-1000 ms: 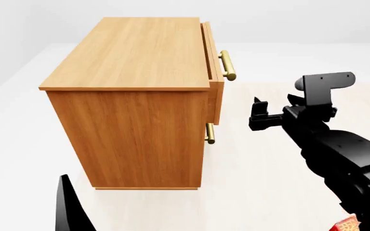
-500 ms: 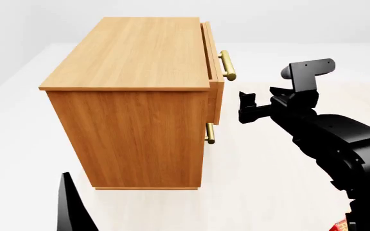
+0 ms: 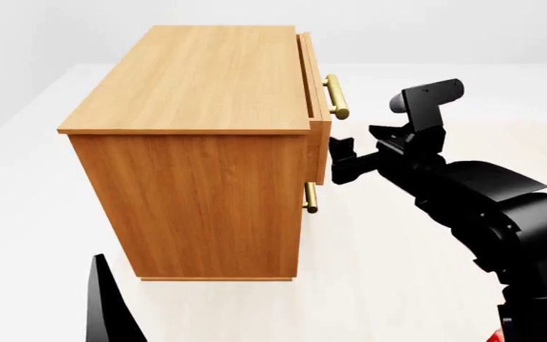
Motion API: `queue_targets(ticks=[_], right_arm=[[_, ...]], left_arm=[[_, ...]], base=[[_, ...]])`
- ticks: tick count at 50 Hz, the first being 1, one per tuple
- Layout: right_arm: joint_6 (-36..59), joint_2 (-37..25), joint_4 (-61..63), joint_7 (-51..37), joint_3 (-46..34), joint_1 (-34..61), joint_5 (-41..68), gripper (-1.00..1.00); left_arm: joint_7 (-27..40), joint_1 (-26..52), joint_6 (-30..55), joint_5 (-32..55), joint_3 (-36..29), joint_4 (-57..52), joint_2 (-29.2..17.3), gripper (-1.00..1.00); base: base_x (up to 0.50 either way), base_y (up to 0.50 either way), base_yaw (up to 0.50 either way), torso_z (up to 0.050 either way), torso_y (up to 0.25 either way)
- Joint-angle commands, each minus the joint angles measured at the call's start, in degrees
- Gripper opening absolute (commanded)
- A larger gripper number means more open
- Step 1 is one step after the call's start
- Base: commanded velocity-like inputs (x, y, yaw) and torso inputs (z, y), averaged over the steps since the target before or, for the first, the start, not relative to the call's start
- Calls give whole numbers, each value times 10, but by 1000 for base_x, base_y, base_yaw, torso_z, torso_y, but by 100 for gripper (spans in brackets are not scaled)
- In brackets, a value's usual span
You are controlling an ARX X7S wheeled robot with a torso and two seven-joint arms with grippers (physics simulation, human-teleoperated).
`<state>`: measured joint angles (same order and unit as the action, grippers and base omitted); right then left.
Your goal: Close the top drawer of the cabinet and put the bowl on top of it.
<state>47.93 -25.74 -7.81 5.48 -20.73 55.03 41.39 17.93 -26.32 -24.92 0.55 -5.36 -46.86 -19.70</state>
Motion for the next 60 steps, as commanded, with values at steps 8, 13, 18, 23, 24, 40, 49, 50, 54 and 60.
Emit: queue_targets(ticks=[8,13,18,23,24,40,49,50,54,60], right_arm=[[-69,60,-156,83,-47,64,-46,100],[-79,71,-177,106,-64,70,-53,100],[-88,79,-184,123,-77,76,-58,100],[-87,77,-155,135,-89,72,-57,100],[-86,77,-155,135,-89,72,-57,100],[-100,53,-99,164,-109,50,-57,100],[-101,36,-91,140,-90,42,-54,100],[-100,33,-87,137,-85,39,-51,100],[-92,20,-84,115,-65,34,-44,100],[-85,3,-87,88,-39,26,-36,100]], left_arm=[[-7,3,-5,-2,11,17,5,100],[-6,3,-4,-1,12,16,4,100],[-5,5,-2,-1,10,17,3,100],[-4,6,-3,0,10,17,1,100],[-4,5,-3,0,10,17,1,100],[0,4,-5,-1,8,19,-1,100],[2,3,-6,-1,9,19,-3,100],[2,3,-6,0,9,19,-3,100],[3,4,-5,0,8,19,-4,100],[3,7,0,0,6,18,-5,100]], base=[[0,0,0,0,0],[0,0,0,0,0],[0,0,0,0,0],[0,0,0,0,0],[0,0,0,0,0],[0,0,0,0,0],[0,0,0,0,0],[0,0,0,0,0],[0,0,0,0,0],[0,0,0,0,0]])
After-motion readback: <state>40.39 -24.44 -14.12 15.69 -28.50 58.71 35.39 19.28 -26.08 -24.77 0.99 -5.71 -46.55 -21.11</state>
